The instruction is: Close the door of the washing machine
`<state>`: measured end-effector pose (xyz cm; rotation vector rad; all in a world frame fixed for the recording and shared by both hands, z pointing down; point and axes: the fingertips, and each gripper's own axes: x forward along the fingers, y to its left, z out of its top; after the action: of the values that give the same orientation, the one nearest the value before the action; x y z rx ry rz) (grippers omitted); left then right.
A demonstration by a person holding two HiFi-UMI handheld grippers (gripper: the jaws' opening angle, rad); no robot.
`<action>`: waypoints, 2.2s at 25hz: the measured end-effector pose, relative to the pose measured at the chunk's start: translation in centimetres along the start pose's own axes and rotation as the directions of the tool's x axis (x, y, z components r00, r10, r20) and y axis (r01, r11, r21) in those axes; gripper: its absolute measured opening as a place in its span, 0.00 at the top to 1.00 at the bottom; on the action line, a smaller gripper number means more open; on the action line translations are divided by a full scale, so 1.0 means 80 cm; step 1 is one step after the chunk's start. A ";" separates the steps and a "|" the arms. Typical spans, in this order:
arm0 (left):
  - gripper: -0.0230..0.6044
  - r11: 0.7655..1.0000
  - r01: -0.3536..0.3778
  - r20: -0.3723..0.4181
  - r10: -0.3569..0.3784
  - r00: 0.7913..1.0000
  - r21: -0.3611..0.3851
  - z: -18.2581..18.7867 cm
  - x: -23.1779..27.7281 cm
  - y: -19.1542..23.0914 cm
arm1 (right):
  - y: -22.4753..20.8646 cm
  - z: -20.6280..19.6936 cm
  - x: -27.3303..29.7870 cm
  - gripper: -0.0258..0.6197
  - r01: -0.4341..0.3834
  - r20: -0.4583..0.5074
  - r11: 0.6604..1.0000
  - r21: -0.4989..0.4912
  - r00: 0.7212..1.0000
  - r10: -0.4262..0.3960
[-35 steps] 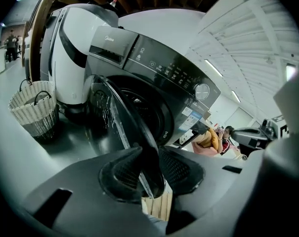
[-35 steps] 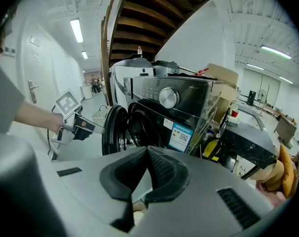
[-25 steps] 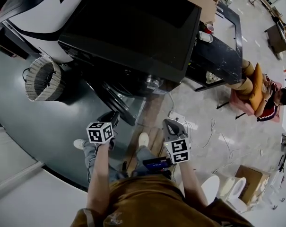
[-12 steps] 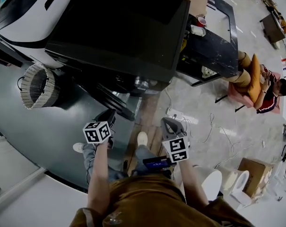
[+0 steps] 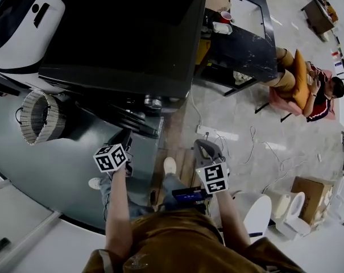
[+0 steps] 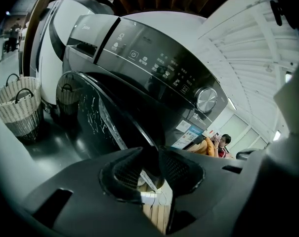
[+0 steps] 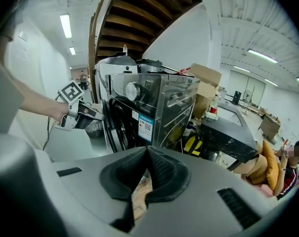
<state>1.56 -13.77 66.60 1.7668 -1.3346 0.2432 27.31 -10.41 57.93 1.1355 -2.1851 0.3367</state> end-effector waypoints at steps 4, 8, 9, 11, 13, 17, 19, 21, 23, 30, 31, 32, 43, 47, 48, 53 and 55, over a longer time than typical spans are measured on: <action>0.78 1.000 0.006 0.004 -0.006 1.000 0.011 0.010 0.012 -0.004 | -0.012 -0.007 -0.002 0.94 0.018 -0.006 1.000 0.022 1.000 -0.018; 0.78 1.000 0.007 0.007 -0.007 1.000 0.016 0.017 0.024 -0.008 | -0.017 -0.013 -0.005 0.94 0.028 -0.015 0.999 0.030 1.000 -0.027; 0.78 1.000 0.006 0.003 -0.006 1.000 0.025 0.019 0.027 -0.010 | -0.018 -0.015 -0.006 0.94 0.030 -0.020 0.999 0.029 0.999 -0.030; 0.79 0.999 0.009 -0.004 -0.009 1.000 0.042 0.024 0.032 -0.012 | -0.021 -0.016 -0.007 0.94 0.034 -0.025 0.999 0.031 0.999 -0.033; 0.79 0.998 0.013 -0.007 -0.012 1.000 0.055 0.029 0.039 -0.013 | -0.024 -0.017 -0.006 0.94 0.037 -0.028 0.999 0.035 0.999 -0.036; 0.80 0.998 0.015 -0.005 -0.015 1.000 0.066 0.040 0.055 -0.017 | -0.030 -0.020 -0.003 0.94 0.043 -0.034 0.998 0.043 0.999 -0.042; 0.80 0.999 0.020 -0.007 -0.019 1.000 0.047 0.043 0.060 -0.018 | -0.033 -0.021 -0.003 0.94 0.046 -0.035 0.997 0.054 0.998 -0.044; 0.80 0.999 0.030 -0.001 -0.030 1.000 0.020 0.044 0.061 -0.019 | -0.035 -0.023 -0.002 0.94 0.047 -0.039 0.997 0.064 0.998 -0.045; 0.80 0.999 0.038 0.002 -0.038 0.999 -0.002 0.043 0.061 -0.019 | -0.034 -0.023 0.000 0.94 0.045 -0.042 0.997 0.070 0.998 -0.042; 0.80 0.999 0.035 0.005 -0.035 0.999 -0.040 0.045 0.063 -0.018 | -0.021 -0.008 0.002 0.94 0.033 -0.019 0.997 0.064 0.999 -0.032; 0.80 0.998 0.033 0.002 -0.033 0.999 -0.044 0.043 0.063 -0.019 | -0.019 -0.006 0.000 0.94 0.031 -0.014 0.998 0.061 0.999 -0.030; 0.80 0.998 0.033 0.001 -0.033 0.999 -0.049 0.041 0.063 -0.019 | -0.016 -0.005 -0.002 0.94 0.027 -0.010 0.998 0.056 1.000 -0.027; 0.79 0.998 0.022 0.055 -0.018 0.998 -0.065 0.043 0.060 -0.022 | -0.015 0.014 -0.035 0.94 0.016 0.086 0.994 0.107 0.996 -0.025; 0.76 1.000 0.015 0.066 -0.015 0.998 -0.008 0.049 0.049 -0.034 | -0.013 0.025 -0.037 0.94 0.000 0.119 0.995 0.096 0.993 -0.012; 0.75 1.000 0.012 0.074 -0.013 0.997 0.009 0.052 0.046 -0.036 | -0.012 0.032 -0.036 0.94 -0.001 0.131 0.996 0.089 0.991 -0.011; 0.76 0.994 0.017 0.099 -0.027 0.995 0.106 0.057 0.021 -0.057 | 0.005 0.062 -0.041 0.94 -0.037 0.184 0.995 0.088 0.983 0.020; 0.81 0.987 0.011 0.119 -0.030 0.992 0.158 0.061 0.000 -0.067 | 0.017 0.074 -0.043 0.94 -0.055 0.211 0.994 0.098 0.977 0.033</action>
<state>4.51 -17.16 60.95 1.9529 -1.4155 0.2382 25.15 -10.35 51.32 1.2282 -2.4038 0.3677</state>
